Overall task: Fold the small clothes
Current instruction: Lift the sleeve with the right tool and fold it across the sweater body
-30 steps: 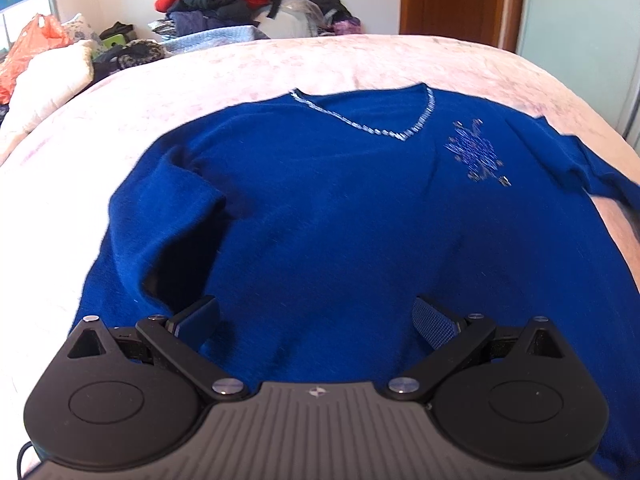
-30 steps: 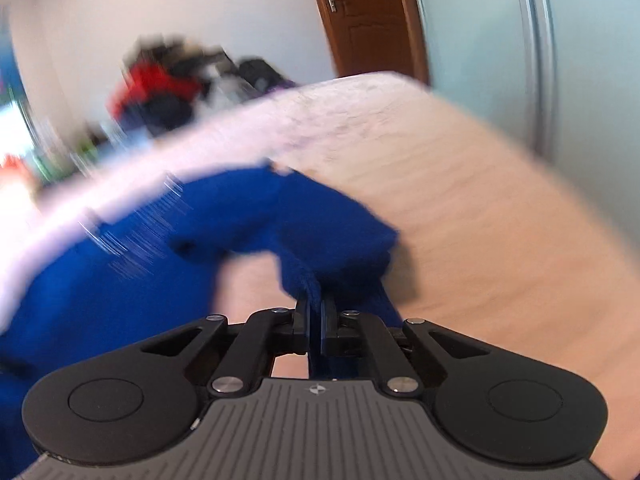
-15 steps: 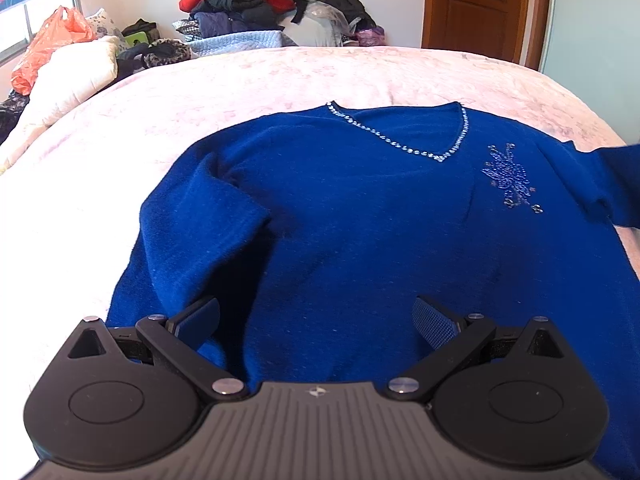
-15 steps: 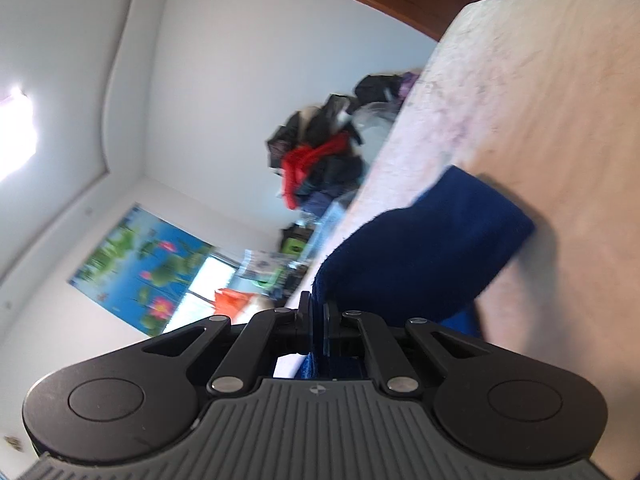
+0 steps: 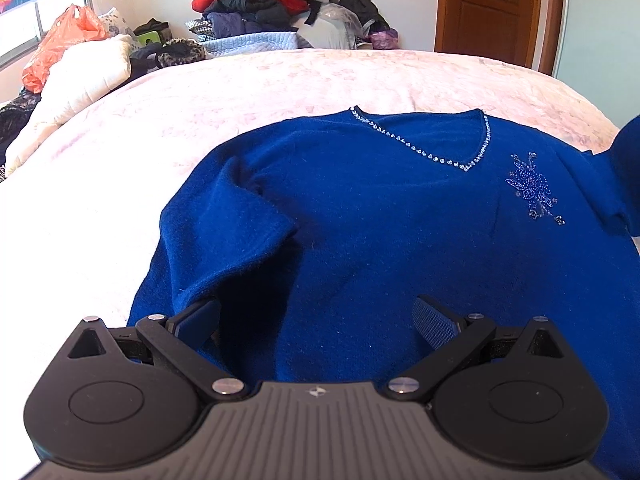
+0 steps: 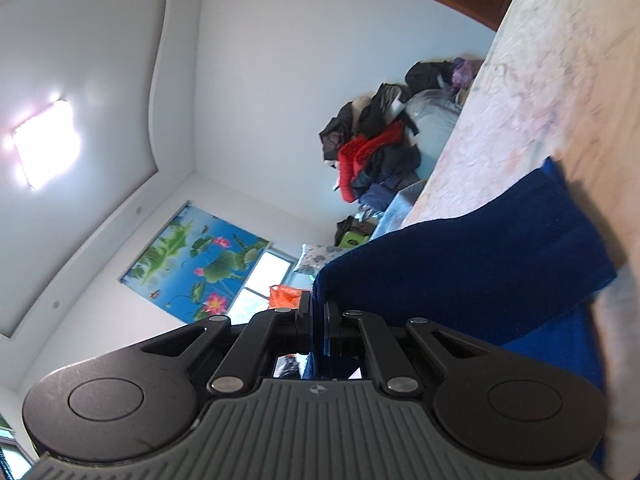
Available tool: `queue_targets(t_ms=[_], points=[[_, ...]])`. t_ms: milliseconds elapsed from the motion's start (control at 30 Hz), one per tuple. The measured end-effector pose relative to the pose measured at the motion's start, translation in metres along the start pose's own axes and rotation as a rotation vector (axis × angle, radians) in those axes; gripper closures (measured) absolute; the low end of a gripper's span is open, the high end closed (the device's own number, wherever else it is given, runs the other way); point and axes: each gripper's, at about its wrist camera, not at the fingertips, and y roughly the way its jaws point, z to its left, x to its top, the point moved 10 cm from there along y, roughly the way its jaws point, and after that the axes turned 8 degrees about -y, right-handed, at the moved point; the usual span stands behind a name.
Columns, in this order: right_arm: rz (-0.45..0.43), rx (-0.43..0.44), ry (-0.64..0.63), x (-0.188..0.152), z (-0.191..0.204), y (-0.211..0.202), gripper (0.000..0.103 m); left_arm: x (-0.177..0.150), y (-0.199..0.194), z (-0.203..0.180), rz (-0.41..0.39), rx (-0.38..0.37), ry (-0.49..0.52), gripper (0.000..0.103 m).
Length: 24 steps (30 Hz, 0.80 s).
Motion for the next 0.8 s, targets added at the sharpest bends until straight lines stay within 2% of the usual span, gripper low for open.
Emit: queue_targets(t_ms=[367, 800], points=[[0.033, 0.055, -0.025, 0.001, 0.020, 0.031, 0.095, 0.009, -0.006, 0.010, -0.046, 0.037, 0.023, 0.000], [0.133, 0.075, -0.002, -0.027, 0.023, 0.087, 0.095, 0.016, -0.007, 0.030, -0.085, 0.093, 0.044, 0.000]])
